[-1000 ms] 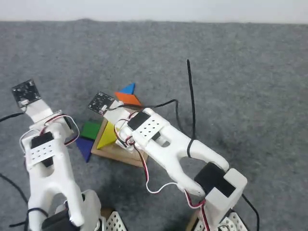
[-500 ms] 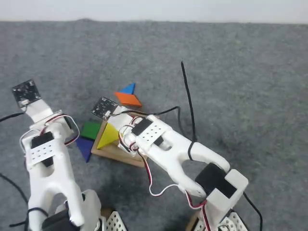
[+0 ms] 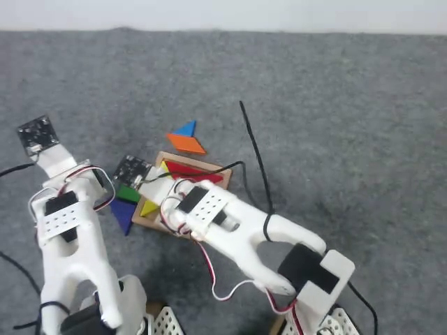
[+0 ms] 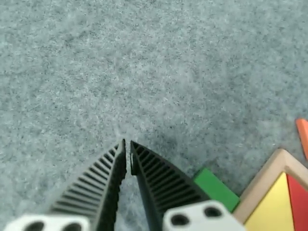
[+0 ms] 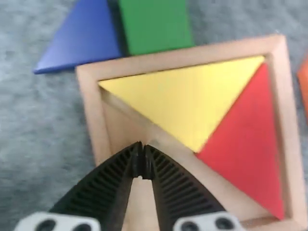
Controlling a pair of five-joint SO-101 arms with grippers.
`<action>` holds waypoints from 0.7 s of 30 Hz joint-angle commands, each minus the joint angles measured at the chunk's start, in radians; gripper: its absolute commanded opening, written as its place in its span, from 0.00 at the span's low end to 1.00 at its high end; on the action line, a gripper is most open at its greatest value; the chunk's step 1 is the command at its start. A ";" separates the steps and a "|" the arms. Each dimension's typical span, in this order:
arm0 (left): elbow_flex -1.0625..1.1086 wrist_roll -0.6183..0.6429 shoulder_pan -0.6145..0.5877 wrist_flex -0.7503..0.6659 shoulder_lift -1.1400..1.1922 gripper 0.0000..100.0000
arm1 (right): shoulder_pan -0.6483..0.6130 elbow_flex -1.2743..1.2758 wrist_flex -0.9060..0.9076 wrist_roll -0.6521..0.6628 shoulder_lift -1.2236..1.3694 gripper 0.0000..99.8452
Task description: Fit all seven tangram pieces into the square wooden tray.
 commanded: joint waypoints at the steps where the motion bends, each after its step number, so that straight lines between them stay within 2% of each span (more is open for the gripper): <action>1: -0.045 0.005 -0.003 0.008 -0.005 0.01 | -0.036 -0.014 -0.024 0.011 -0.068 0.01; 5: -0.045 0.006 -0.003 0.008 -0.005 0.01 | -0.019 -0.014 -0.047 0.011 -0.077 0.01; 9: -0.045 0.006 -0.003 0.008 -0.005 0.01 | 0.051 -0.005 -0.035 0.011 -0.151 0.01; 15: -0.044 0.005 -0.003 0.008 -0.005 0.01 | 0.125 0.074 0.113 0.011 -0.315 0.01; 21: -0.044 0.005 -0.003 0.008 -0.005 0.01 | 0.102 0.157 -0.064 0.009 -0.174 0.01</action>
